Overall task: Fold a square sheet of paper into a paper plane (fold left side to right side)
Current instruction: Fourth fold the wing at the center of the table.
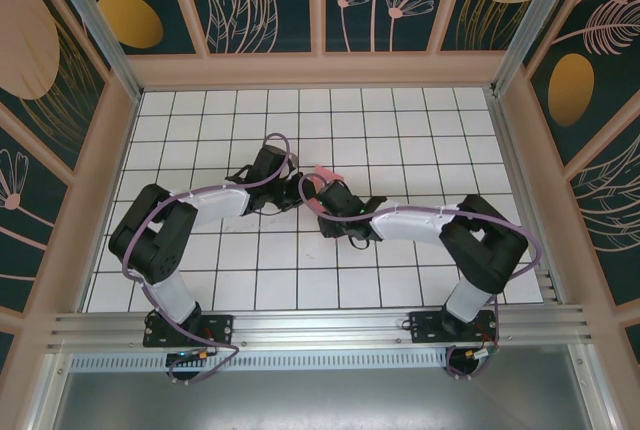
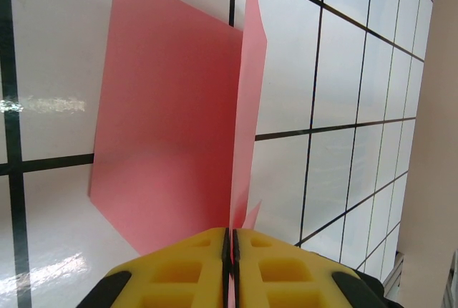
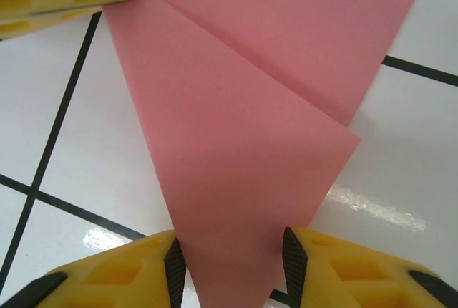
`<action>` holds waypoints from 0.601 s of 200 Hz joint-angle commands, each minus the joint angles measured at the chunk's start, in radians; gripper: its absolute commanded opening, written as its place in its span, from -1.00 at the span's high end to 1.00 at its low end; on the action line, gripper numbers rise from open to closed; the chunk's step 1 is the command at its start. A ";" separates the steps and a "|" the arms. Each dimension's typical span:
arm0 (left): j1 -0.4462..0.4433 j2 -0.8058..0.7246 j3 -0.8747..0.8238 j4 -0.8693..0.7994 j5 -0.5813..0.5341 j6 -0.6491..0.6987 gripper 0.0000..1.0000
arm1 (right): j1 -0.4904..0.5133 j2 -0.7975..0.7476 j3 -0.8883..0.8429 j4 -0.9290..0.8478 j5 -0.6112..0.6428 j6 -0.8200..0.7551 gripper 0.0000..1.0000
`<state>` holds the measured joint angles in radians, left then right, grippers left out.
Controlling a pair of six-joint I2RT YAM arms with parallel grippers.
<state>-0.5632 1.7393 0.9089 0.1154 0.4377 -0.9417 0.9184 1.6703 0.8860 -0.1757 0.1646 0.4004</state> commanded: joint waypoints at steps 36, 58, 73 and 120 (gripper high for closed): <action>-0.006 -0.018 0.007 -0.003 0.001 -0.007 0.73 | 0.008 0.034 0.028 -0.007 0.014 -0.005 0.31; -0.005 -0.020 0.014 -0.012 -0.004 -0.002 0.72 | 0.007 0.040 0.027 0.001 0.004 -0.003 0.39; -0.005 -0.020 0.016 -0.018 -0.006 0.002 0.70 | 0.007 0.044 0.026 0.002 0.000 -0.006 0.45; -0.005 -0.020 0.032 -0.037 -0.007 0.018 0.60 | -0.005 0.045 0.019 0.015 -0.022 -0.016 0.68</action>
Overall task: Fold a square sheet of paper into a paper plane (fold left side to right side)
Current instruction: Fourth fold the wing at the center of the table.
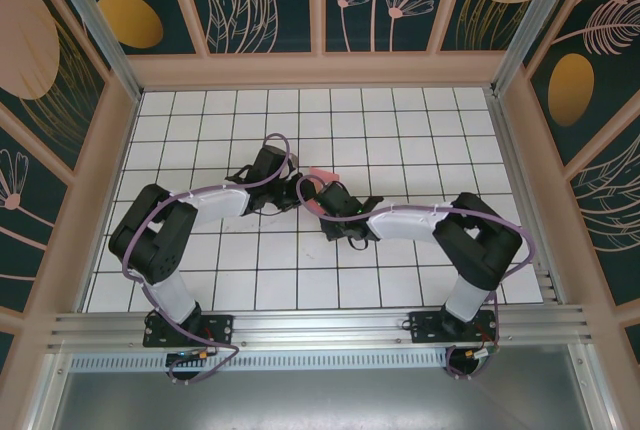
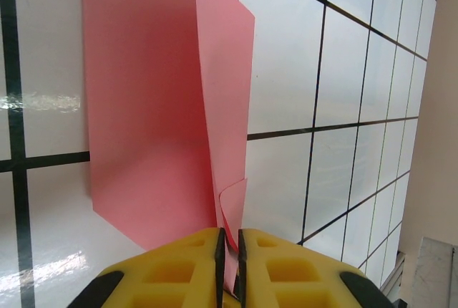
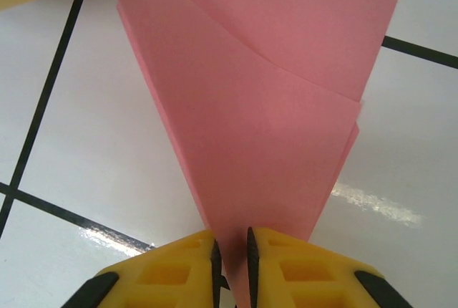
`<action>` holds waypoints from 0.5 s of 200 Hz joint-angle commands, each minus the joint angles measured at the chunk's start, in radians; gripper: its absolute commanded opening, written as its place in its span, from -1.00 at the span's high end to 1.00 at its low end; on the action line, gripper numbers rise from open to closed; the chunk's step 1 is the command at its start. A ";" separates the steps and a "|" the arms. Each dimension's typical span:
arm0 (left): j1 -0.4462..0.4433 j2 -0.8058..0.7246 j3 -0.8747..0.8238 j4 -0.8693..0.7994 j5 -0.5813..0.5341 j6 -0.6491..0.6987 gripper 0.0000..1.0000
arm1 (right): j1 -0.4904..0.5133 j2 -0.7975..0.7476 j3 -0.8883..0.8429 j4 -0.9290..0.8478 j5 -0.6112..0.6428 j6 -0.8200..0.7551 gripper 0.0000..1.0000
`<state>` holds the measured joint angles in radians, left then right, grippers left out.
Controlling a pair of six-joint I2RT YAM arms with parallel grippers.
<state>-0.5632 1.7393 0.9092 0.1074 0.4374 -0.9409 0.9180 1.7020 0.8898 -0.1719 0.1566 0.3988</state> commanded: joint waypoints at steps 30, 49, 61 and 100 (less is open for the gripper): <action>-0.005 -0.063 0.057 -0.081 -0.021 0.055 0.35 | -0.015 0.004 0.009 0.023 -0.046 -0.023 0.79; -0.001 -0.088 0.102 -0.129 -0.041 0.086 0.08 | -0.024 -0.005 0.004 0.032 -0.071 -0.027 0.83; 0.008 -0.112 0.109 -0.155 -0.054 0.102 -0.03 | -0.032 -0.013 0.000 0.042 -0.096 -0.030 0.86; 0.069 -0.211 0.070 -0.174 -0.083 0.109 -0.20 | -0.076 -0.041 -0.031 0.096 -0.230 -0.031 0.89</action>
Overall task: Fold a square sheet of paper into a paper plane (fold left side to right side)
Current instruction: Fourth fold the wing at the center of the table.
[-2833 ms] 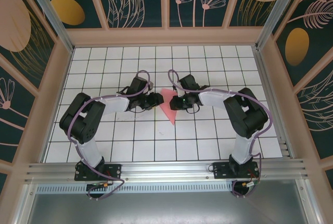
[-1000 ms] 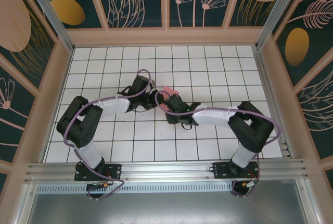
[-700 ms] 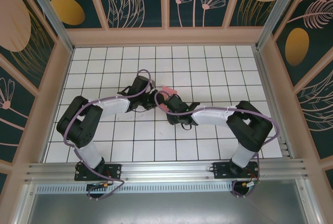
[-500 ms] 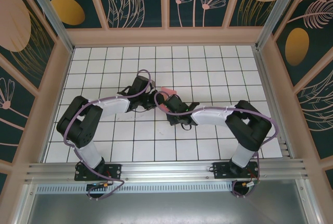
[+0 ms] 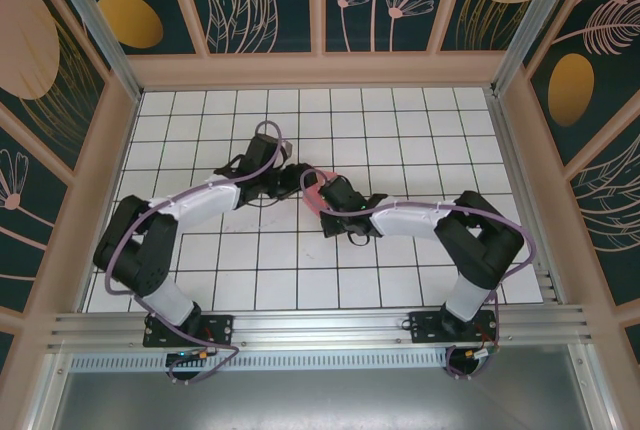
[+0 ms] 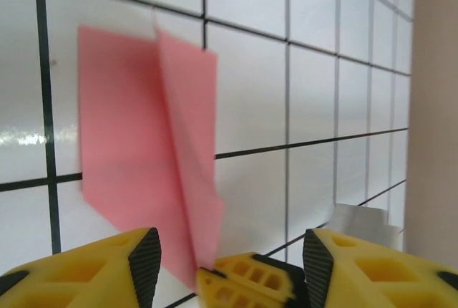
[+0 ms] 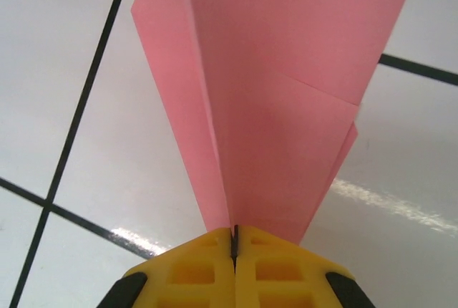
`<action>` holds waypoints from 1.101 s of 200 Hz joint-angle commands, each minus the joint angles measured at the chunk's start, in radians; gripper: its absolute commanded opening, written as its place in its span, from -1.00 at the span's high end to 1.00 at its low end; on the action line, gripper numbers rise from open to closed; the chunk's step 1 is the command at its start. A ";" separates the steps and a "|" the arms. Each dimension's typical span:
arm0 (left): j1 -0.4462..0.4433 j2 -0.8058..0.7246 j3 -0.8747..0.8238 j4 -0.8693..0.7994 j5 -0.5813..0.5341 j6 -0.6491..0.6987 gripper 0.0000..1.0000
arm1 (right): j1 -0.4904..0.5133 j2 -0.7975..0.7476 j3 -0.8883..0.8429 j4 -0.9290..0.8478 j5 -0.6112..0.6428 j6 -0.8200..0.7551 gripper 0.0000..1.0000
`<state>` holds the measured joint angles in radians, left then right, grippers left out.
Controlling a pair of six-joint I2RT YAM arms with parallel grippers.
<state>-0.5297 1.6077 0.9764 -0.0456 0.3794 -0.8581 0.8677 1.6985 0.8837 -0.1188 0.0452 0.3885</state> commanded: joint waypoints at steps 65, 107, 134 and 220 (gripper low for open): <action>0.044 -0.011 -0.128 0.157 0.078 -0.043 0.05 | -0.100 -0.088 -0.095 0.175 -0.325 0.022 0.91; 0.008 0.089 -0.093 0.216 0.117 -0.058 0.05 | -0.148 -0.108 -0.144 0.248 -0.417 0.056 0.91; -0.012 0.156 -0.063 0.231 0.125 -0.059 0.04 | -0.159 -0.099 -0.157 0.258 -0.429 0.061 0.91; -0.027 0.253 -0.031 0.250 0.127 -0.066 0.01 | -0.183 -0.061 -0.178 0.298 -0.470 0.077 0.91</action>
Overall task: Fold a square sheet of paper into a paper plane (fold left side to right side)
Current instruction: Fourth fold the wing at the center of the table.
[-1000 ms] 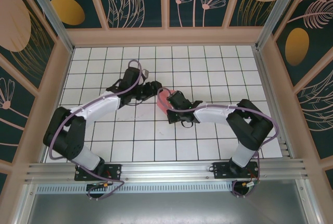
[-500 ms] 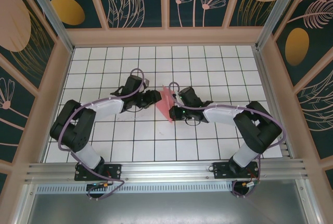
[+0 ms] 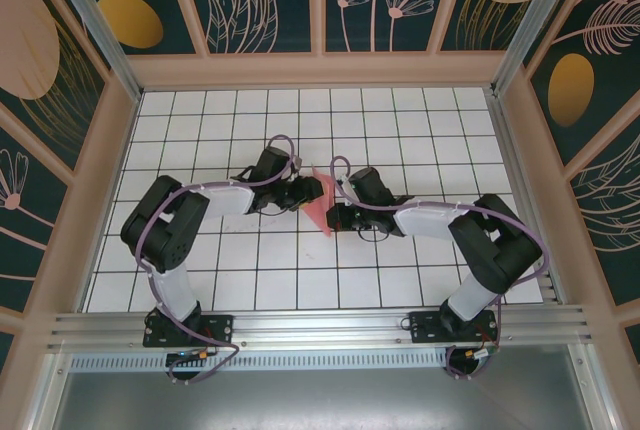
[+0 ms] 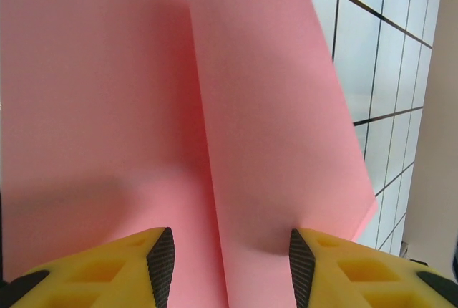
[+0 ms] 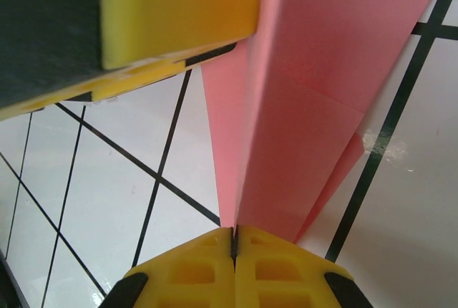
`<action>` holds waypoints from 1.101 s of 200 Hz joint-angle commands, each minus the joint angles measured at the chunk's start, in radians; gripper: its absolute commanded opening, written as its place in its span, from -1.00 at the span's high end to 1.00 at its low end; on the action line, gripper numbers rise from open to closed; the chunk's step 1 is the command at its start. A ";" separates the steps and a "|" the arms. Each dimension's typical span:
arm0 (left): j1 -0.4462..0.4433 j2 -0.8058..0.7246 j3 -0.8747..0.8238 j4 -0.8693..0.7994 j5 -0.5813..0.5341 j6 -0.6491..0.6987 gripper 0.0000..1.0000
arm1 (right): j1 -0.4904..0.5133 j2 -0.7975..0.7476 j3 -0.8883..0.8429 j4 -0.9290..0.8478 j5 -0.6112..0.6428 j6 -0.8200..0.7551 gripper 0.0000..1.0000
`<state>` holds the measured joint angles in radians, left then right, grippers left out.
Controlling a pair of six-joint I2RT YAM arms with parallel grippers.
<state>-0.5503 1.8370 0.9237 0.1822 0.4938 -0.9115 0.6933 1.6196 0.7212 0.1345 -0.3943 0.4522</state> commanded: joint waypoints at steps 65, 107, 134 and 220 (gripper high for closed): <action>-0.010 0.066 0.023 0.018 0.000 -0.009 -0.03 | -0.026 0.057 -0.014 0.060 -0.068 0.019 0.89; -0.010 0.090 0.025 -0.008 -0.023 -0.002 -0.02 | -0.030 0.062 -0.012 0.067 -0.082 0.023 0.76; -0.011 0.103 0.026 -0.023 -0.036 0.003 -0.02 | -0.039 0.042 -0.008 0.061 -0.093 0.019 0.61; -0.012 0.112 0.035 -0.053 -0.058 0.014 0.00 | -0.141 -0.028 0.027 0.023 -0.201 -0.017 0.31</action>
<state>-0.5518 1.8946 0.9550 0.1555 0.4900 -0.9119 0.5735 1.6135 0.7189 0.1421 -0.5198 0.4473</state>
